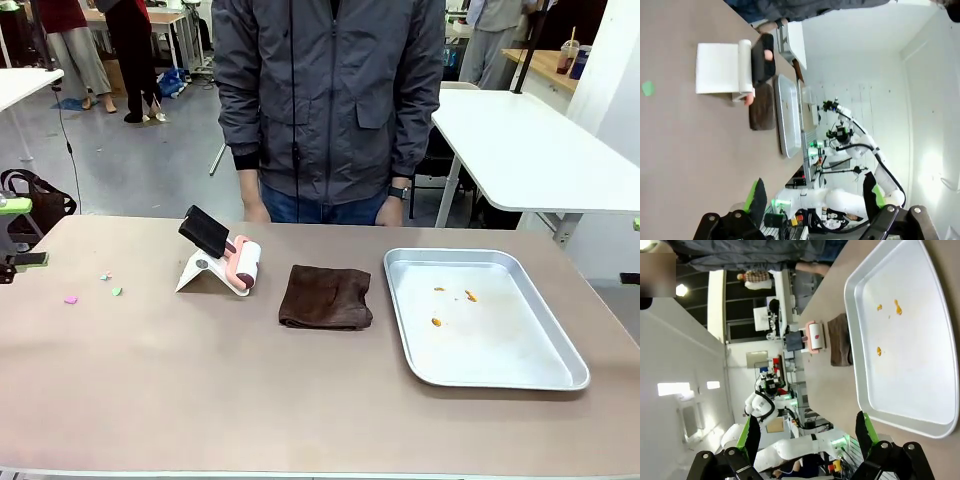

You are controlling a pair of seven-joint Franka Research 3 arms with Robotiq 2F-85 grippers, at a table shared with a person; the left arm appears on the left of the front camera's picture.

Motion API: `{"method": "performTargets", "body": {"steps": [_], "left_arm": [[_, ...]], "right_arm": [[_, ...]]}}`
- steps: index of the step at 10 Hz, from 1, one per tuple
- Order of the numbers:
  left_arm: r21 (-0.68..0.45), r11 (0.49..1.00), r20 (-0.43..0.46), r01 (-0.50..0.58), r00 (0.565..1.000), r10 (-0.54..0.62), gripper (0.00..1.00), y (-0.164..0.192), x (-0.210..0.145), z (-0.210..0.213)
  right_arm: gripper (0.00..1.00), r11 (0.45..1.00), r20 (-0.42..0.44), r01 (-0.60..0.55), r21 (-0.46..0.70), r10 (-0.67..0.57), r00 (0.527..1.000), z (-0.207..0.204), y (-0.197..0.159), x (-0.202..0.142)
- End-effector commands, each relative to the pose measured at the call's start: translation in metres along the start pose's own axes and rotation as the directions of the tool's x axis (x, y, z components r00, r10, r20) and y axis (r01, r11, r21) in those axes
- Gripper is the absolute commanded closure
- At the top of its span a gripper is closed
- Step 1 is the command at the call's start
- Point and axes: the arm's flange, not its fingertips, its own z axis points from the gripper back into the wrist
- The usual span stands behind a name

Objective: Clean the surface of the table.
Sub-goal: Hold the Lint Roller with your left hand and the towel with your right hand.

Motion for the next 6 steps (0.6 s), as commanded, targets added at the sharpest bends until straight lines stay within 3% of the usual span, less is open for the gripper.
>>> {"method": "performTargets", "body": {"steps": [1, 2, 3, 6], "left_arm": [[0.027, 1.0, 0.089, -0.009, 0.996, 0.006, 0.0, 0.002, -0.01, -0.005], [0.119, 0.993, 0.136, -0.014, 0.991, -0.002, 0.0, 0.002, -0.014, -0.006], [0.014, 1.0, 0.035, -0.006, 0.999, 0.006, 0.0, 0.003, 0.003, 0.006], [0.014, 1.0, 0.035, -0.006, 0.999, 0.006, 0.0, 0.003, 0.003, 0.006]], "right_arm": [[0.0, 0.999, 0.006, -0.044, 0.018, 0.044, 0.999, -0.007, -0.001, 0.002], [0.0, 0.995, 0.029, -0.092, -0.042, 0.093, 0.995, -0.009, 0.001, 0.0], [0.0, 1.0, 0.003, -0.003, -0.001, 0.003, 1.0, 0.001, -0.002, 0.0], [0.0, 1.0, 0.003, -0.003, -0.001, 0.003, 1.0, 0.001, -0.002, 0.0]]}}
